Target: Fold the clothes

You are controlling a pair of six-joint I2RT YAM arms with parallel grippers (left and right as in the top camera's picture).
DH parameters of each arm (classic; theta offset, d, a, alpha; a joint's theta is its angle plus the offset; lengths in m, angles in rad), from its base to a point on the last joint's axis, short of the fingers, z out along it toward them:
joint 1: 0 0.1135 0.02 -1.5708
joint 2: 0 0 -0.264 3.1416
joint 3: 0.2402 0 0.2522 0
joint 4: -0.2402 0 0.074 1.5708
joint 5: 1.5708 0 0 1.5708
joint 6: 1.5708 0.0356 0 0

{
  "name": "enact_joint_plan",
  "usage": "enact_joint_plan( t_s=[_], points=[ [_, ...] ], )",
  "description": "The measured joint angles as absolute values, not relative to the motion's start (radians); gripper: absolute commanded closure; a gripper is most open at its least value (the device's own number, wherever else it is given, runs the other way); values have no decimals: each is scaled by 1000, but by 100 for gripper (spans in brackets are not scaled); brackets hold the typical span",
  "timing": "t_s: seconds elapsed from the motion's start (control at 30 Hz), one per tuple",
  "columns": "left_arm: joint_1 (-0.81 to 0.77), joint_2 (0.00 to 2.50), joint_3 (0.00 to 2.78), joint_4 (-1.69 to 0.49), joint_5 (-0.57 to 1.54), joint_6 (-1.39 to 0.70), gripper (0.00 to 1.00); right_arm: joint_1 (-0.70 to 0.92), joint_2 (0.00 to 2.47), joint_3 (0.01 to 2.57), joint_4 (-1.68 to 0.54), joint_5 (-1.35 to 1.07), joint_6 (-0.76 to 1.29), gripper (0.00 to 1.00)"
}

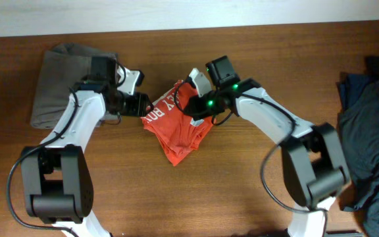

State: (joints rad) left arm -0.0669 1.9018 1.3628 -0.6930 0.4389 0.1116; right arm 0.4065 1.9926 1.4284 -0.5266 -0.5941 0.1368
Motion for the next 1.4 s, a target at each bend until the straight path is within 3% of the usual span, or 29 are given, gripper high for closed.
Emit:
enact_joint_plan(
  t_s=[0.2,0.27,0.3,0.33,0.37,0.6,0.77,1.1,1.4],
  points=[
    [-102,1902,1201,-530,450,113,38,404,2036,1427,-625,-521,236,96],
    [-125,1902,1166,-501,451,113,54,398,2036,1427,-686,-460,291,96],
    [-136,1902,1154,-494,453,115,82,393,2036,1427,-719,-427,316,96],
    [-147,1902,1145,-492,454,115,97,385,2036,1427,-746,-392,337,96],
    [-154,1902,1143,-498,455,116,99,376,2036,1427,-770,-354,356,96],
    [-156,1902,1143,-706,465,116,99,310,2036,1427,-860,-240,354,95],
    [-147,1902,1142,-861,464,116,99,260,2029,1431,-860,-368,172,73],
    [-146,1902,1142,-871,464,116,99,312,1975,1481,-819,-648,-9,73],
    [-146,1902,1142,-868,464,116,100,379,1976,1481,-854,-576,191,74]
  ],
)
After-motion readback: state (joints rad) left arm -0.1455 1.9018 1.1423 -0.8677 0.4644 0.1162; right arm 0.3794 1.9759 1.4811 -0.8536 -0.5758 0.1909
